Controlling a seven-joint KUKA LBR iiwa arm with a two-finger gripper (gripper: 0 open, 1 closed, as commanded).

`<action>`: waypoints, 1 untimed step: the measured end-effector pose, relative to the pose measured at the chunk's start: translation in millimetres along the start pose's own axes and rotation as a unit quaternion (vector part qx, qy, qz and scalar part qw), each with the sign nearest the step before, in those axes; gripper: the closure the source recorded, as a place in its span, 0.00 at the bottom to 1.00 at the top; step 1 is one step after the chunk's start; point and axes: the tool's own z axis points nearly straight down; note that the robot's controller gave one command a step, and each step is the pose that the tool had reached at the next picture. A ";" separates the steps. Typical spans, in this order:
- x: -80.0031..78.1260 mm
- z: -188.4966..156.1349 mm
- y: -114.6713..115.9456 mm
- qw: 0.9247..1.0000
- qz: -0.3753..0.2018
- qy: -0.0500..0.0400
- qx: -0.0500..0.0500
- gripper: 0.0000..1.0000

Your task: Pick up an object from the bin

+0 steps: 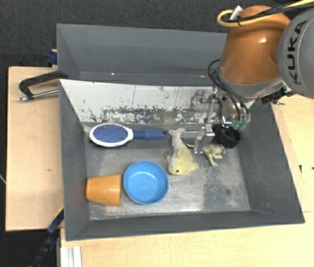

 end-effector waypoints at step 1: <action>28.4 135.4 28.6 0.997 -0.075 -0.006 0.000 0.00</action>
Offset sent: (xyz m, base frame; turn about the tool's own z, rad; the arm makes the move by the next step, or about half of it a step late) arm -0.0310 0.0275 -0.1356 -0.1510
